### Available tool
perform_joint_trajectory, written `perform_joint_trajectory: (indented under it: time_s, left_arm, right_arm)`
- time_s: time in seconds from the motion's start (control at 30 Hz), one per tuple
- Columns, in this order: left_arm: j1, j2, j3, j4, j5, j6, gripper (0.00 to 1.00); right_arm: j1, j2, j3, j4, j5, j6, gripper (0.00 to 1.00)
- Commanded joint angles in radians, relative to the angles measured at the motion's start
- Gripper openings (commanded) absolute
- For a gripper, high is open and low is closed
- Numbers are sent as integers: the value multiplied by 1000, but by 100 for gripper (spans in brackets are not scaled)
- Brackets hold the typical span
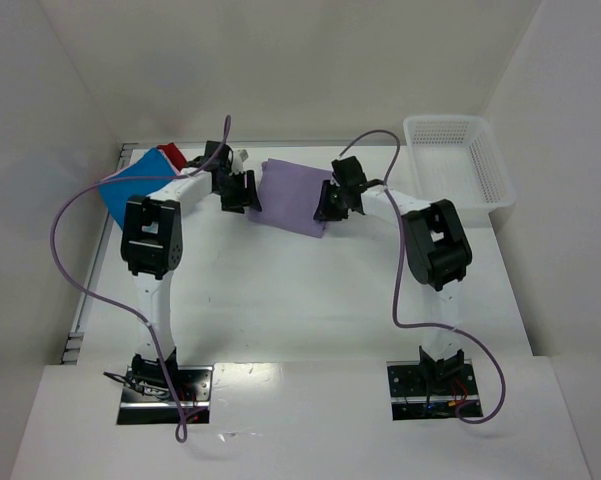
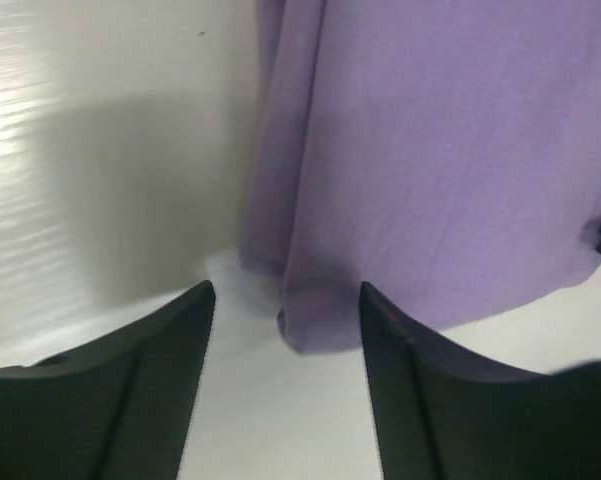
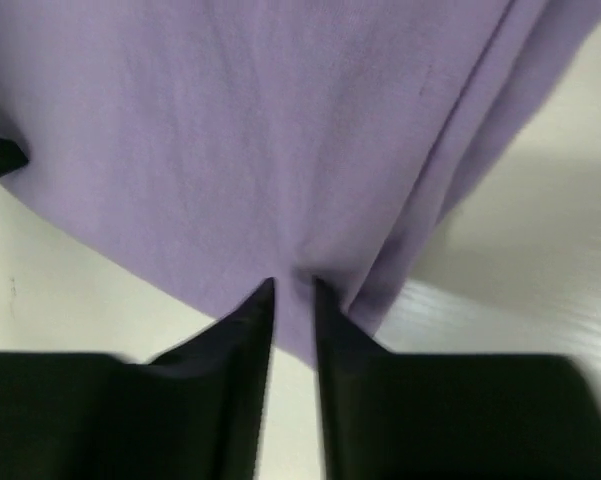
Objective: Fold and stack the t-shirts
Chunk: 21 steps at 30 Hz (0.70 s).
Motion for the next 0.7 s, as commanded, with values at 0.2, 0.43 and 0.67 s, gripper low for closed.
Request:
perform_joint_trajectory:
  time_s: [0.2, 0.43, 0.67]
  left_arm:
    - [36, -179, 56, -34, -26, 41, 81]
    - [37, -110, 18, 36, 32, -4, 63]
    - [24, -110, -111, 138, -24, -35, 57]
  right_arm:
    - [-43, -273, 36, -8, 81, -40, 79]
    - [-78, -361, -101, 13, 60, -31, 76]
    - [-78, -414, -152, 1, 63, -19, 76]
